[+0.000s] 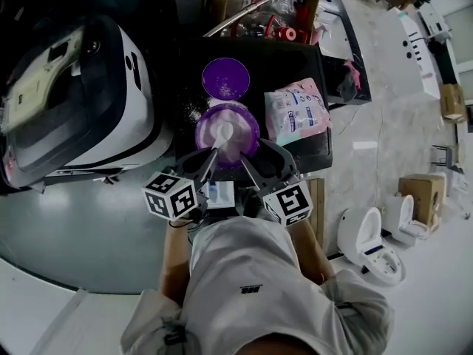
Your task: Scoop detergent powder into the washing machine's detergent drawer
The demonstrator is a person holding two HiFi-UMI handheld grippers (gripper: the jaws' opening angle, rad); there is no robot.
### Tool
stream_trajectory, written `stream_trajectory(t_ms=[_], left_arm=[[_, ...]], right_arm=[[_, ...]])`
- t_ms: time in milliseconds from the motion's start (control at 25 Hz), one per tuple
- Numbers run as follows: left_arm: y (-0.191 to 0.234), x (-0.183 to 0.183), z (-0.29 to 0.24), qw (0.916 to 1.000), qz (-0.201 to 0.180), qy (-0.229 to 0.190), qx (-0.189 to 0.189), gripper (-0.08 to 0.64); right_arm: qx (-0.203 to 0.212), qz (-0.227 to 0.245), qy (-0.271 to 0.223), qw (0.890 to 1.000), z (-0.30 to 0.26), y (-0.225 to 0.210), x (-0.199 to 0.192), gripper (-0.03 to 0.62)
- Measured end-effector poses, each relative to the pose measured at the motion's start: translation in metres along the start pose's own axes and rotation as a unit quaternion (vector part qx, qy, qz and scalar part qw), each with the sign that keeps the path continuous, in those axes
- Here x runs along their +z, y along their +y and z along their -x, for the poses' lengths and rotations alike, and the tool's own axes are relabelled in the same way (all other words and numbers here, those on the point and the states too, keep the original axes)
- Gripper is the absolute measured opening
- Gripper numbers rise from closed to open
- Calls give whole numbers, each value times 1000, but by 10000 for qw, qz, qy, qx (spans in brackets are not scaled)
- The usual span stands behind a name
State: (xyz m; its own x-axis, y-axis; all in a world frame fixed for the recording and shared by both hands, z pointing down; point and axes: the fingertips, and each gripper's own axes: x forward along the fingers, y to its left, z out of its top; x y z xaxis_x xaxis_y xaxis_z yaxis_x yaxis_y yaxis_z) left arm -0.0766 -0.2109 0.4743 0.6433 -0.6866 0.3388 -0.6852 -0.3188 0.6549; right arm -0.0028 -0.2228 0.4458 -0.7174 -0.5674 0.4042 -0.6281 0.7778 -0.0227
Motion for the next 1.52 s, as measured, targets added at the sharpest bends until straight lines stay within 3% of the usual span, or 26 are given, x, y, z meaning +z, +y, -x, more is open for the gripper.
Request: stream_trajectory(t_ms=[240,440,960,1520], left_arm=[[-6,-3,8,9998,-29,-62,-177,15],[-20,-2,15,9994,-166,-234,-172,16],[-67,-23,44,9937,-166,-1030,408,16],[-92,-70,86,9879,-143,-1233,935,16]], right_arm=[[-232,-11,-26,9997,10,6,0,189],[-186,32,-94,9998,24,11,0,189],[449,121,-379,9982,71,30,-10,189],[887,82,-346,9954,103,65,-34,189]])
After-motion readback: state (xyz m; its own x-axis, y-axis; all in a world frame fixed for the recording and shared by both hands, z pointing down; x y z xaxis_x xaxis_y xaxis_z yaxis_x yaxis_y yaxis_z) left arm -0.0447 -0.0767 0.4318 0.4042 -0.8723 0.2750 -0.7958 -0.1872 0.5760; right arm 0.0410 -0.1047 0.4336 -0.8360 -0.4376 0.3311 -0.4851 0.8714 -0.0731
